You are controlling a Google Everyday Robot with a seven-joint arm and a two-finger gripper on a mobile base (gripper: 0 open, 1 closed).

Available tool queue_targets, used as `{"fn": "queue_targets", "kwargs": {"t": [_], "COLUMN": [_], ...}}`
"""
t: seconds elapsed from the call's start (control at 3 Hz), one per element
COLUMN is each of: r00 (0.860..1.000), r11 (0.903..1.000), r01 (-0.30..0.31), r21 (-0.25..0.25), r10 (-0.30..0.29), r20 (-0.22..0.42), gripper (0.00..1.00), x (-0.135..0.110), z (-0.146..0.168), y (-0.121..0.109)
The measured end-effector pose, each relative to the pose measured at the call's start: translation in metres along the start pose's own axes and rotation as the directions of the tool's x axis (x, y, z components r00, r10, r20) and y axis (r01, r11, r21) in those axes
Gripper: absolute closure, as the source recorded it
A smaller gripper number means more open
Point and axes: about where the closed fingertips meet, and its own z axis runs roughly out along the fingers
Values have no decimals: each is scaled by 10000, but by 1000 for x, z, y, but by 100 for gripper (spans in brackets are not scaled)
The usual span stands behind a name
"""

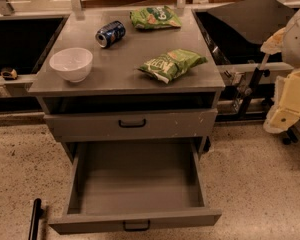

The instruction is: Close middle drawer

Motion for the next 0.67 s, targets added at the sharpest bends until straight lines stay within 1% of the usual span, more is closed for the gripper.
{"fn": "queue_targets", "kwargs": {"t": [0.33, 0.67], "r00": [10000, 9998], "r11": [10000, 9999], "r01": [0, 141], "r21": [1, 92], "r10": [0, -140], "r20": [0, -147], "gripper": [0, 0], "x": [0, 0], "z": [0, 33], "y": [0, 0]}}
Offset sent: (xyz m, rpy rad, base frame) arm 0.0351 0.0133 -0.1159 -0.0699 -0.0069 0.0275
